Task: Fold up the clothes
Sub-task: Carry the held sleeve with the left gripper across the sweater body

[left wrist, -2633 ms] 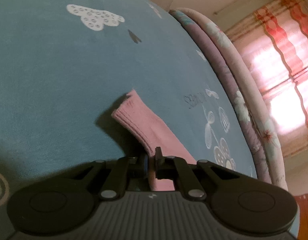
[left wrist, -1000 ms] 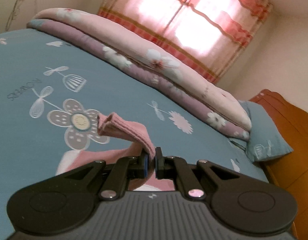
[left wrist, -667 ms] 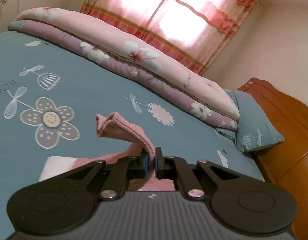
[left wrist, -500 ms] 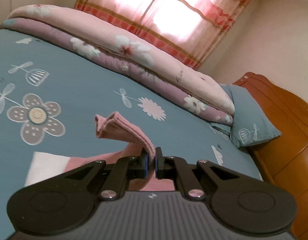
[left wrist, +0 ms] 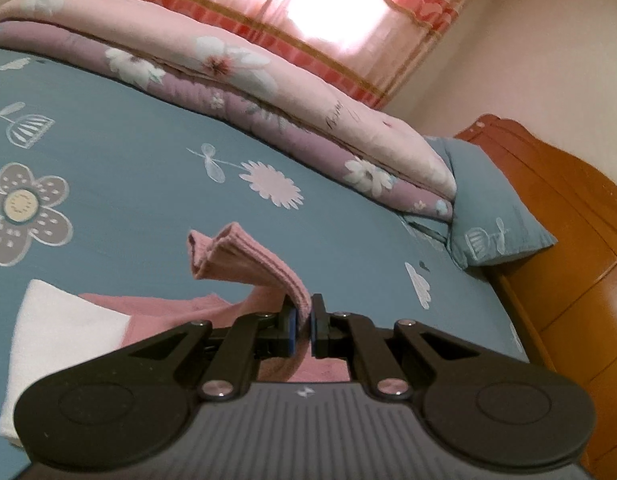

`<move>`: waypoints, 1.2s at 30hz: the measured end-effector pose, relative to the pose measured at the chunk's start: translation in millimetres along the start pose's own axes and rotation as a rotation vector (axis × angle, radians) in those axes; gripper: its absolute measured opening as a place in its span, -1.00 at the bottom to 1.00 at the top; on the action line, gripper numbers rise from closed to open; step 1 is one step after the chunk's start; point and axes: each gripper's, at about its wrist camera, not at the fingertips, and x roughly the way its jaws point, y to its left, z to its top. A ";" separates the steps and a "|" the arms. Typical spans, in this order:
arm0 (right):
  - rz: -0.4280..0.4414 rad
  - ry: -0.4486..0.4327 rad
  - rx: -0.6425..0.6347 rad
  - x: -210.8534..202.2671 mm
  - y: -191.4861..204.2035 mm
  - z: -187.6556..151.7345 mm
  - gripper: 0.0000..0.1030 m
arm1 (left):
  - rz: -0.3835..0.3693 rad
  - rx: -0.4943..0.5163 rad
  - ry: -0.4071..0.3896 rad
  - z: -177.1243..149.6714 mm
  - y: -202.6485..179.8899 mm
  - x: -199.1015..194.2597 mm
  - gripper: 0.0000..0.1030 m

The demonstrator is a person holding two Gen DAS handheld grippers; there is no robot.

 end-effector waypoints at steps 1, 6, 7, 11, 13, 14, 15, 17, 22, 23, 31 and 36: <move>0.001 0.000 0.001 -0.4 -0.4 0.0 1.00 | -0.004 0.000 0.007 -2.0 -2.8 3.8 -0.93; 0.001 0.003 -0.004 -1.1 -1.1 -0.5 1.00 | -0.010 0.015 0.048 -15.3 -12.4 21.6 -0.93; 0.001 0.003 -0.005 -1.4 -1.1 -0.9 1.00 | -0.009 0.017 0.056 -17.8 -13.4 25.1 -0.93; 0.004 0.003 -0.003 -1.2 -2.1 -1.4 1.00 | -0.006 0.023 0.088 -27.8 -16.7 38.9 -0.93; 0.003 0.003 -0.003 -1.1 -2.5 -1.7 1.00 | -0.006 0.025 0.099 -31.9 -19.1 44.0 -0.93; 0.003 0.004 -0.002 -0.6 -2.7 -1.4 1.00 | -0.005 0.026 0.105 -33.9 -20.3 46.4 -0.93; 0.003 0.004 -0.002 -0.3 -2.8 -1.2 1.00 | -0.006 0.024 0.109 -35.6 -21.2 48.8 -0.93; 0.001 0.004 -0.002 -0.3 -2.6 -1.2 1.00 | -0.006 0.025 0.112 -38.1 -22.9 52.8 -0.93; 0.000 0.005 -0.007 0.3 -2.8 -1.2 1.00 | 0.005 0.022 0.126 -44.5 -25.9 64.0 -0.93; 0.001 0.004 -0.005 0.2 -3.3 -1.3 1.00 | 0.006 0.026 0.133 -47.5 -26.8 66.0 -0.93; 0.001 0.004 -0.005 0.4 -2.9 -1.8 1.00 | 0.030 0.116 0.182 -79.0 -38.8 79.2 -0.93; -0.004 0.006 -0.010 1.2 -2.1 -1.7 1.00 | 0.057 0.219 0.197 -98.0 -51.6 84.2 -0.92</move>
